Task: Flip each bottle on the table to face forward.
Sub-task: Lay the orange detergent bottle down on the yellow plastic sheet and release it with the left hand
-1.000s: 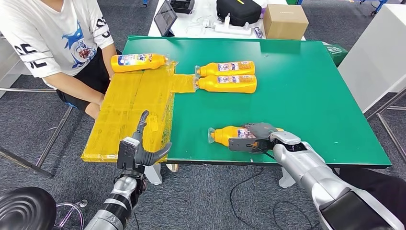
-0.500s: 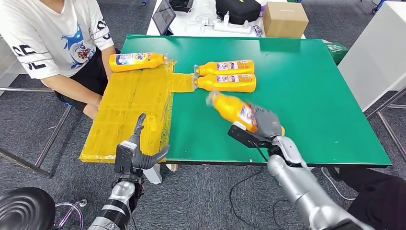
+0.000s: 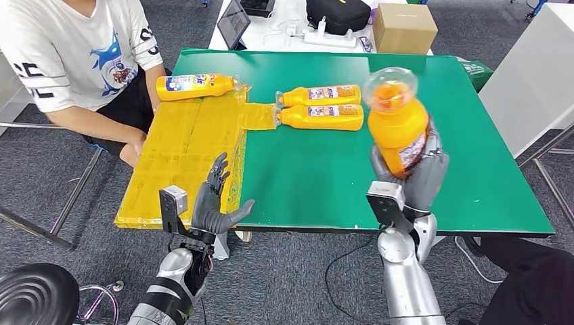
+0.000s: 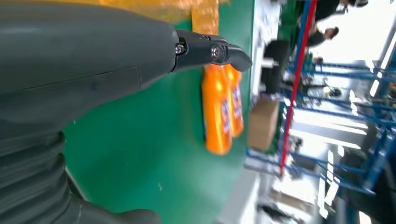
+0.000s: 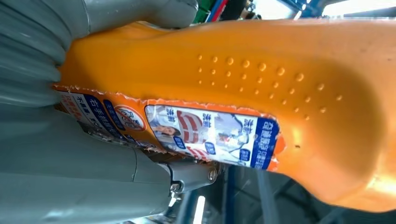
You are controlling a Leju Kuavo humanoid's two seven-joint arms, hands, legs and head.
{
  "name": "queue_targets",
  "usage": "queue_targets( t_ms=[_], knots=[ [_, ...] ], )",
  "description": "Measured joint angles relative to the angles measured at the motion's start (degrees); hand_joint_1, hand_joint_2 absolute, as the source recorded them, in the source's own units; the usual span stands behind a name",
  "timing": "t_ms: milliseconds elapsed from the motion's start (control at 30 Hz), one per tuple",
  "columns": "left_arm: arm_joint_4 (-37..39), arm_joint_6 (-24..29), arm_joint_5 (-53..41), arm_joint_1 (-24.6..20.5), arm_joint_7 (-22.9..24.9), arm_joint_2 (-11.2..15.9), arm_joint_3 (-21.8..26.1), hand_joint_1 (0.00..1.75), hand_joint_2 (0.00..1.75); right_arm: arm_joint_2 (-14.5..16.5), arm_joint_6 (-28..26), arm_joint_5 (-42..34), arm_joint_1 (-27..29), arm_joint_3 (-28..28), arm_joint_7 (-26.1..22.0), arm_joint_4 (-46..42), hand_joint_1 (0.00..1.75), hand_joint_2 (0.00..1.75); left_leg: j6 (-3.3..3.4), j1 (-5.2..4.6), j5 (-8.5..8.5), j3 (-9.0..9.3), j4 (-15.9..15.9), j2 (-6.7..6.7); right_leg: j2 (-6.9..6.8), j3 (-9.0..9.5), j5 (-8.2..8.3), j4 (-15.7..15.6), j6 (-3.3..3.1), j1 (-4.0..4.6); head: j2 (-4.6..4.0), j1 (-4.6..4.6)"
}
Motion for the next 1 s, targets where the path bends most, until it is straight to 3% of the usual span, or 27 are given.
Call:
queue_targets(
  t_ms=[167, 333, 633, 1000],
  knots=[
    [-2.4, -11.7, 7.9, 0.0, 1.9, 0.8, -2.7, 0.0, 1.75, 0.1, 3.5, -4.8, 2.0, 1.0, -1.0, 0.5, 1.75, 1.75, 0.0, 0.01, 0.0, 0.0, 0.0, 0.01, 0.0, 0.01, 0.0, 0.0, 0.0, 0.02, 0.0, -0.02],
    [-3.8, -17.2, 12.0, 0.0, 2.5, 1.9, -5.7, 0.0, 1.75, 0.9, 9.6, -5.8, 3.1, 5.5, -2.0, 7.1, 1.75, 1.75, -0.01, 0.05, -0.01, -0.01, 0.0, 0.04, 0.01, -0.02, -0.01, 0.0, -0.01, 0.09, 0.0, -0.01],
    [-3.1, -18.6, 11.4, -0.9, 1.9, 2.8, -10.4, 0.0, 1.75, 4.4, 9.0, -1.8, 0.9, 17.1, -2.2, 24.6, 1.75, 1.75, -0.06, 0.11, 0.03, -0.06, 0.0, 0.01, 0.01, -0.08, -0.02, 0.0, -0.03, 0.1, 0.0, 0.01],
    [-0.8, -15.0, 6.8, -3.3, 1.4, 3.3, -12.4, 0.0, 1.75, 6.5, 4.9, 2.7, -3.3, 22.5, 0.5, 33.2, 1.75, 1.75, -0.06, 0.06, 0.04, -0.07, 0.0, 0.0, 0.01, -0.08, 0.0, 0.0, -0.01, 0.05, 0.0, 0.0]
  ],
)
